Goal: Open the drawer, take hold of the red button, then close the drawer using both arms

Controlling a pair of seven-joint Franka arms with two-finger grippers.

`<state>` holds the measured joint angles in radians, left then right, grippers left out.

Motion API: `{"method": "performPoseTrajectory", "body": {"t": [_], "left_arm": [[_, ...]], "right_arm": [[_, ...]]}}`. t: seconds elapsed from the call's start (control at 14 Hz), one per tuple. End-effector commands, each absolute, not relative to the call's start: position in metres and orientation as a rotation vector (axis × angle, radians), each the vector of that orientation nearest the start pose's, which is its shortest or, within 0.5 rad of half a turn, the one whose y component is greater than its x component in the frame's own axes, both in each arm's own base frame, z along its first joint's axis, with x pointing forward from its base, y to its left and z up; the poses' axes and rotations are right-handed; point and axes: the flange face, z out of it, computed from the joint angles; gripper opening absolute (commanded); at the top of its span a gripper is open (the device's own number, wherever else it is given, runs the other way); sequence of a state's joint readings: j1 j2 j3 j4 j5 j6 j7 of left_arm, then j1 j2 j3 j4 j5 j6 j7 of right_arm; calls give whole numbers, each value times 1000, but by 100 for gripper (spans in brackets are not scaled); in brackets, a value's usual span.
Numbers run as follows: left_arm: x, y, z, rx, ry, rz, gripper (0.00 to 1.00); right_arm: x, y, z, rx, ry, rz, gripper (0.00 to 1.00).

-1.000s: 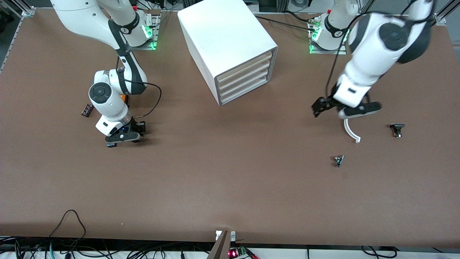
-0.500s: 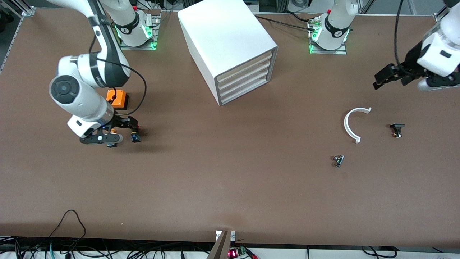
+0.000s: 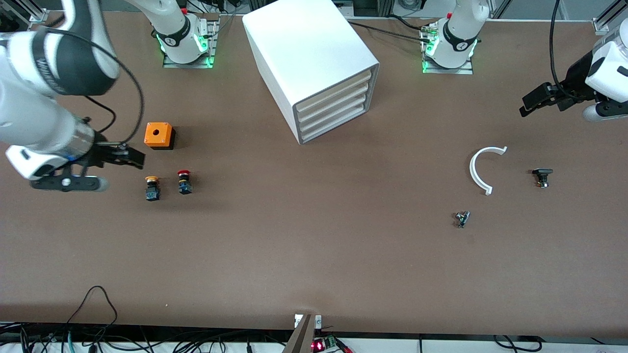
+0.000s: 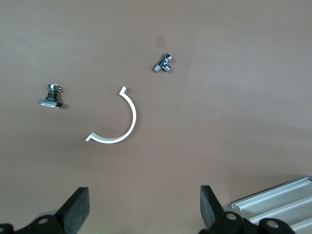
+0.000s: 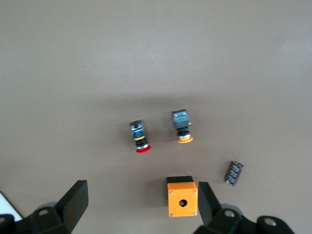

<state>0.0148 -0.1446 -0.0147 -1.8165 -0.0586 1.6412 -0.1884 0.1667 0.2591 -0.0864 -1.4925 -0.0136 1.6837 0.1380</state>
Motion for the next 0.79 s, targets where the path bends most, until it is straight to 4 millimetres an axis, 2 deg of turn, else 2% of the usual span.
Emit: {"method": "performPoseTrajectory", "body": {"t": [0.0,0.14,0.21,0.36,0.71], "left_arm": [[517,-3,597,-3170,-277,72,100],[518,-1,596,-3170,-283,76,100],[520,-2,598,-3170,-282,69,100],[521,-4,600,-3171,-273,59,100],[520,-11,602,-3170,-255,59,100]], "right_arm": [[618,22,558,-3174,163,41,100],[613,-10,574,-3186,235,1,100],[612,-17,576,-3187,253,9,100],[598,-26,581,-3194,213,92,100],[563,-30,583,-3189,75,63,100]]}}
